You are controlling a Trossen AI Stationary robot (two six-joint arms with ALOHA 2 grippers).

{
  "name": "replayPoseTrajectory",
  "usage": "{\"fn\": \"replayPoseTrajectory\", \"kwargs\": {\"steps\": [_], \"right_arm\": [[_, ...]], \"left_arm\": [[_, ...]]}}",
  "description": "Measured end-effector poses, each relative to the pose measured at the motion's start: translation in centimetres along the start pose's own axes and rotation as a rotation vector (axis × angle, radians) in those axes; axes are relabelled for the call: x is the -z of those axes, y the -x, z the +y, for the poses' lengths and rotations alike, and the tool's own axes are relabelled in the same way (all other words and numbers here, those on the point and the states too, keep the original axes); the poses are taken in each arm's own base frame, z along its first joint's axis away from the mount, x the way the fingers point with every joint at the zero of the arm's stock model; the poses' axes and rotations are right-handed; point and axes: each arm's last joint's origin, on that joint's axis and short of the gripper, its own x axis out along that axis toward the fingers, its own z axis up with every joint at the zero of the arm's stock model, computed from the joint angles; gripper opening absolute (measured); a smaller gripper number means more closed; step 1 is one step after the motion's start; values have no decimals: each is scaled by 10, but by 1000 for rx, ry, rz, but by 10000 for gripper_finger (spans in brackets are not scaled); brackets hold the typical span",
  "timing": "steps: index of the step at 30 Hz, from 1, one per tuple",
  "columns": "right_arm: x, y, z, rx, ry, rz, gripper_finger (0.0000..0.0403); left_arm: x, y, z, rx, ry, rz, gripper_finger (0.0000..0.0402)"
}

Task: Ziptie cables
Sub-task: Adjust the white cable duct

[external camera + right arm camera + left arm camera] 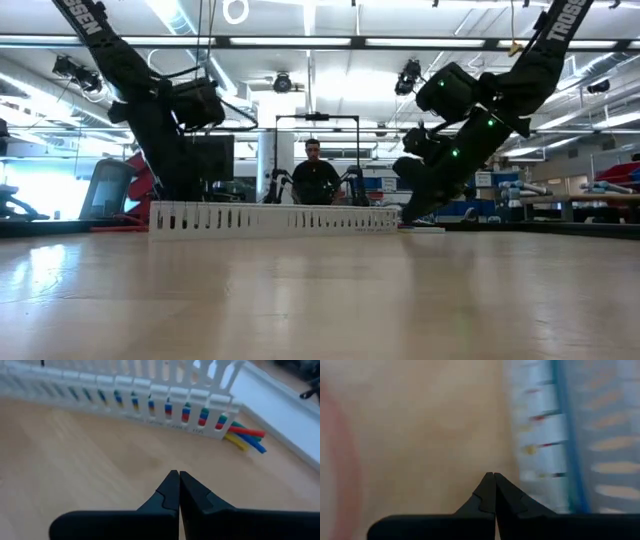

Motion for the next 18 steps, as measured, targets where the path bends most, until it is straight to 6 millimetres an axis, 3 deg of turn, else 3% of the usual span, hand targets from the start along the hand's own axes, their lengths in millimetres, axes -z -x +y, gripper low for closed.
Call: {"fn": "replayPoseTrajectory", "kwargs": {"steps": [11,18], "right_arm": [[-12,-5,-18,-2,-15,-48,0],[-16,-8,-16,-73,-30,-91,0]], "left_arm": [[-1,2,-87,312,-175,-113,1],[-14,11,-109,384,-230,-325,1]]}}
